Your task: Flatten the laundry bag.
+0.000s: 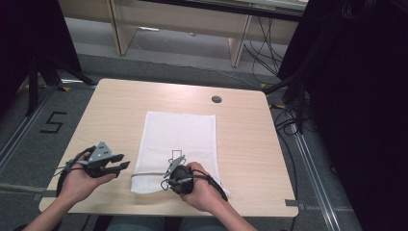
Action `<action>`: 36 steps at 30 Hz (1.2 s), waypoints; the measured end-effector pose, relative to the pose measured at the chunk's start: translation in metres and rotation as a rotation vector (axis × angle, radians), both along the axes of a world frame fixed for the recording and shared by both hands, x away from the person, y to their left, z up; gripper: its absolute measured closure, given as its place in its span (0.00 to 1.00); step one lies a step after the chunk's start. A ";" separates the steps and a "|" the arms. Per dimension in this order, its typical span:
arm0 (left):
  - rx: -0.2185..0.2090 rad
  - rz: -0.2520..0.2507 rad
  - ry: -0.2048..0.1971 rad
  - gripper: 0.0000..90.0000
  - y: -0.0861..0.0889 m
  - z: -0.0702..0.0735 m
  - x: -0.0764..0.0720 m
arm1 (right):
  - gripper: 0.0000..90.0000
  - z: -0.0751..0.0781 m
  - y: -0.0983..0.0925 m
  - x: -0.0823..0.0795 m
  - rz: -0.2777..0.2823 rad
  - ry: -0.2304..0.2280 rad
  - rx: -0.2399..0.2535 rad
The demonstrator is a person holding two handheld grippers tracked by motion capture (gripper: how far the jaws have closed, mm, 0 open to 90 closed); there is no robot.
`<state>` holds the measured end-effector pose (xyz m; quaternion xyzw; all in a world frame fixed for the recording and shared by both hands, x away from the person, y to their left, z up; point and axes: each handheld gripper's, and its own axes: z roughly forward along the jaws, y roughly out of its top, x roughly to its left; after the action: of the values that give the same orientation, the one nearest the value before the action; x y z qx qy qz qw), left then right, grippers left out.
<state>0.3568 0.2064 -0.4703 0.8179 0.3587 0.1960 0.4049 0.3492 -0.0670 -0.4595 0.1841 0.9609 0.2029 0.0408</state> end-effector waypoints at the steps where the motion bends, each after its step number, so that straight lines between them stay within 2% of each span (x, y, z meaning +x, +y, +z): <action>1: -0.003 -0.031 0.006 0.69 -0.009 0.000 0.001 | 0.99 -0.001 -0.001 0.001 0.011 -0.010 -0.005; 3: 0.006 -0.053 -0.002 0.69 -0.018 0.001 0.000 | 0.96 -0.004 -0.002 0.001 0.009 -0.006 -0.007; 7: 0.019 -0.103 0.035 0.69 -0.031 -0.006 -0.005 | 0.84 -0.005 -0.006 -0.003 -0.008 0.016 0.025; 9: 0.036 -0.129 0.043 0.70 -0.034 -0.008 -0.007 | 0.78 -0.002 -0.010 -0.005 -0.018 0.026 0.068; 10: 0.039 -0.121 0.050 0.71 -0.034 -0.009 -0.007 | 0.75 0.004 -0.016 -0.006 -0.043 0.042 0.103; 11: 0.044 -0.138 0.046 0.71 -0.034 -0.008 -0.007 | 0.75 0.004 -0.016 -0.006 -0.043 0.042 0.103; 14: 0.046 -0.146 0.056 0.73 -0.034 -0.011 -0.007 | 0.70 0.014 -0.028 -0.005 -0.055 0.050 0.183; 15: 0.035 -0.136 0.072 0.74 -0.035 -0.013 -0.007 | 0.70 0.017 -0.032 -0.003 -0.064 0.051 0.191; 16: 0.041 -0.141 0.073 0.74 -0.035 -0.013 -0.007 | 0.71 0.018 -0.037 -0.002 -0.088 0.053 0.192; 17: 0.046 -0.139 0.078 0.75 -0.035 -0.015 -0.007 | 0.73 0.020 -0.041 -0.001 -0.111 0.062 0.187; 20: 0.053 -0.153 0.092 0.77 -0.037 -0.016 -0.007 | 0.75 0.020 -0.060 0.011 -0.165 0.021 0.153; 22: 0.069 -0.165 0.090 0.79 -0.038 -0.017 -0.007 | 0.82 0.017 -0.075 0.019 -0.212 -0.006 0.109; 23: 0.067 -0.162 0.101 0.80 -0.040 -0.018 -0.007 | 0.85 0.016 -0.079 0.021 -0.239 -0.007 0.090; 24: 0.083 -0.178 0.092 0.81 -0.040 -0.018 -0.006 | 0.91 0.013 -0.087 0.024 -0.266 -0.016 0.068; 25: 0.070 -0.167 0.115 0.82 -0.042 -0.019 -0.008 | 0.94 0.011 -0.091 0.026 -0.294 -0.004 0.061; 26: 0.083 -0.180 0.106 0.83 -0.042 -0.020 -0.007 | 0.97 0.009 -0.097 0.028 -0.329 0.000 0.045; 27: 0.077 -0.177 0.120 0.84 -0.043 -0.021 -0.007 | 1.00 0.006 -0.102 0.031 -0.345 0.005 0.032; 28: 0.090 -0.173 0.116 0.84 -0.044 -0.022 -0.007 | 1.00 0.002 -0.106 0.032 -0.365 0.020 0.018; 29: 0.094 -0.181 0.121 0.85 -0.044 -0.023 -0.006 | 1.00 -0.001 -0.109 0.033 -0.363 0.021 0.004; 30: 0.101 -0.183 0.118 0.85 -0.044 -0.024 -0.005 | 1.00 -0.005 -0.111 0.033 -0.384 0.031 -0.006; 34: 0.146 -0.198 0.117 0.86 -0.044 -0.027 -0.004 | 1.00 -0.010 -0.113 0.032 -0.407 0.056 -0.010; 36: 0.141 -0.197 0.139 0.86 -0.044 -0.029 -0.004 | 1.00 -0.014 -0.113 0.033 -0.397 0.060 -0.021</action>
<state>0.3526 0.1623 -0.4994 0.8871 0.2891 0.1231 0.3381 0.3819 -0.1801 -0.4736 0.3755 0.9086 0.1751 0.0531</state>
